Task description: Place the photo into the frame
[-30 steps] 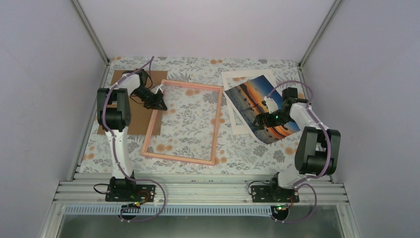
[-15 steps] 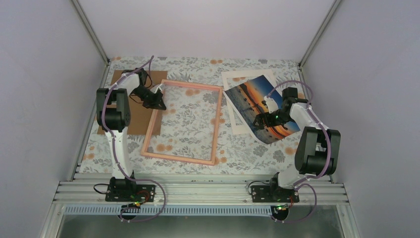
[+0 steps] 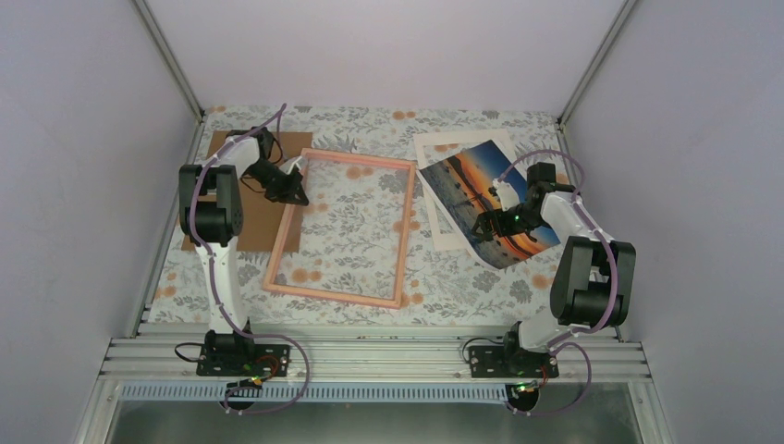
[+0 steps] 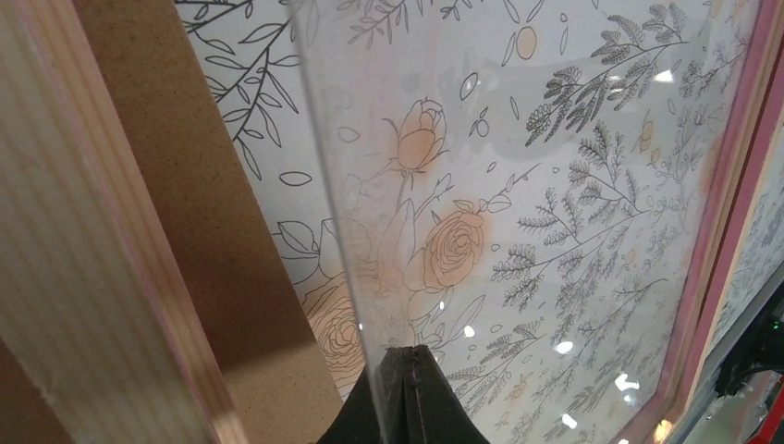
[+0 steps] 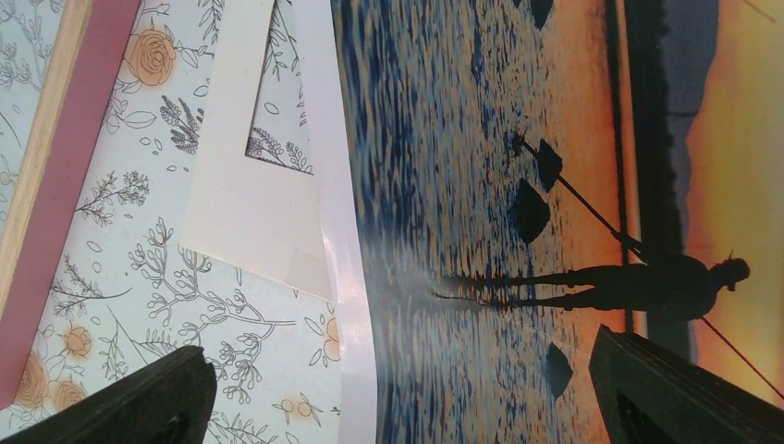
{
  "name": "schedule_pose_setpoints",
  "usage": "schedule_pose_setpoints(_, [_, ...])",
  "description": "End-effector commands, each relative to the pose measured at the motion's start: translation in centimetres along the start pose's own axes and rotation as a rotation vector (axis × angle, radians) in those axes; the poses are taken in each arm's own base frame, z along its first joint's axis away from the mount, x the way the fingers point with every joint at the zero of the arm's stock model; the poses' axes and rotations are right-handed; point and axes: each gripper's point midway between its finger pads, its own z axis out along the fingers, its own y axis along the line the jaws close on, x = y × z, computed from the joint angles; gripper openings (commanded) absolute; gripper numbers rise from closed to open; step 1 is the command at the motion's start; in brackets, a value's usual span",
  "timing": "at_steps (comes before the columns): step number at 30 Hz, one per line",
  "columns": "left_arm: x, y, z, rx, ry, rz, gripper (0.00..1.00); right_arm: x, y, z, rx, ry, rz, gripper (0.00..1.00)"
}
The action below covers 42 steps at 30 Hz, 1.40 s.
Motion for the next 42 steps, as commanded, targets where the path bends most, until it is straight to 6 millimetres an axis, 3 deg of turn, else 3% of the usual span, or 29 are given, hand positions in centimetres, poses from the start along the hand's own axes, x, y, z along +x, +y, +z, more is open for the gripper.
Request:
schedule_pose_setpoints(1, [-0.26,-0.28,-1.57,-0.029,-0.028,0.028,0.02,-0.54,-0.07,-0.21,-0.013,-0.025,0.004,1.0])
schedule_pose_setpoints(42, [-0.76,-0.19,-0.73,-0.026,-0.072,-0.018,0.02,-0.65,0.01,-0.12,-0.019,-0.032,0.008,1.0])
